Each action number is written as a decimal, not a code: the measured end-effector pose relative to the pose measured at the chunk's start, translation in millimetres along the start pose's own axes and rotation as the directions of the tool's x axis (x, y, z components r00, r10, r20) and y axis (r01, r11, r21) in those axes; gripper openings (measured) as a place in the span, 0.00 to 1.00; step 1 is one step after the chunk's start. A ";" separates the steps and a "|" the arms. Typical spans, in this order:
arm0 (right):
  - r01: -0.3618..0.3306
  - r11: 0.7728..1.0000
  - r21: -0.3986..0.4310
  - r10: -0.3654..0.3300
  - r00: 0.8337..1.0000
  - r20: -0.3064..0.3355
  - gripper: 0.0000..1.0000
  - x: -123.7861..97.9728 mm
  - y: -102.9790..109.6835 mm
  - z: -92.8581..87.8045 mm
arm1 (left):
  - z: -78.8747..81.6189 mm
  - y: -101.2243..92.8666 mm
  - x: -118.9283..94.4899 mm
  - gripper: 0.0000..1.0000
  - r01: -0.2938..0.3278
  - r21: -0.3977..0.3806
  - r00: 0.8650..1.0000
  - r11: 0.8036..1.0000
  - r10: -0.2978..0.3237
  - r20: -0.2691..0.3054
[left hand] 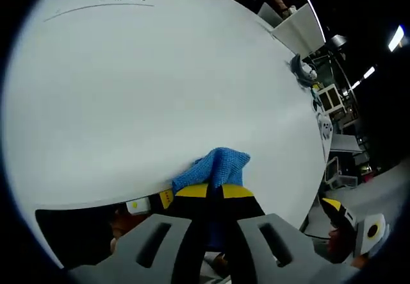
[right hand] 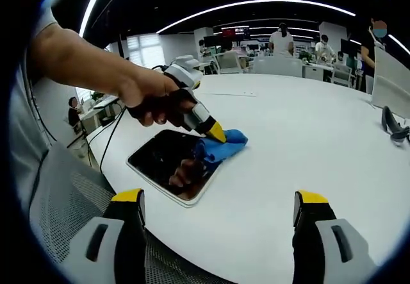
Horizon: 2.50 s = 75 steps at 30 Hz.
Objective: Wipe the mirror surface with the cleaning cloth until all visible marks leave the cleaned area.
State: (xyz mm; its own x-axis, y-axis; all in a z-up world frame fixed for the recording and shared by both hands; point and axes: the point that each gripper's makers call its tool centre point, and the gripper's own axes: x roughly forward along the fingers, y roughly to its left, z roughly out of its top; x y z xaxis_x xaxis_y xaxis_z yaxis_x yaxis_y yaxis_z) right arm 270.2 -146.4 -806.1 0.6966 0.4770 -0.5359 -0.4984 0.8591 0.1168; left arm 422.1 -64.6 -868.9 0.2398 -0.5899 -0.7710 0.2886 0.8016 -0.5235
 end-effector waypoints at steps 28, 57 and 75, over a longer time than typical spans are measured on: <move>0.002 1.000 -0.002 -0.002 1.000 -0.001 0.94 -0.6 -0.5 0.1 | 4.2 14.2 -9.7 0.04 0.002 0.062 1.000 0.998 -0.002 -0.002; 0.006 1.000 -0.005 -0.006 1.000 -0.016 0.94 0.0 -1.5 -3.1 | 3.2 29.1 -19.1 0.04 -0.018 0.069 1.000 0.997 0.017 0.019; 0.007 1.000 -0.006 -0.007 1.000 -0.019 0.94 0.2 -2.0 -3.8 | -13.3 26.8 -26.0 0.04 -0.049 0.099 0.995 0.994 0.041 0.087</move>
State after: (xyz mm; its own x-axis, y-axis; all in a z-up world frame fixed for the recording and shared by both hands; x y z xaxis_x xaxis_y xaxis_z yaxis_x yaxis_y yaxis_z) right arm 269.4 -148.7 -809.6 0.6903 0.4669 -0.5528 -0.4962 0.8615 0.1080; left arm 411.2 -26.5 -867.7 0.3306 -0.5631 -0.7574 0.3667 0.8161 -0.4467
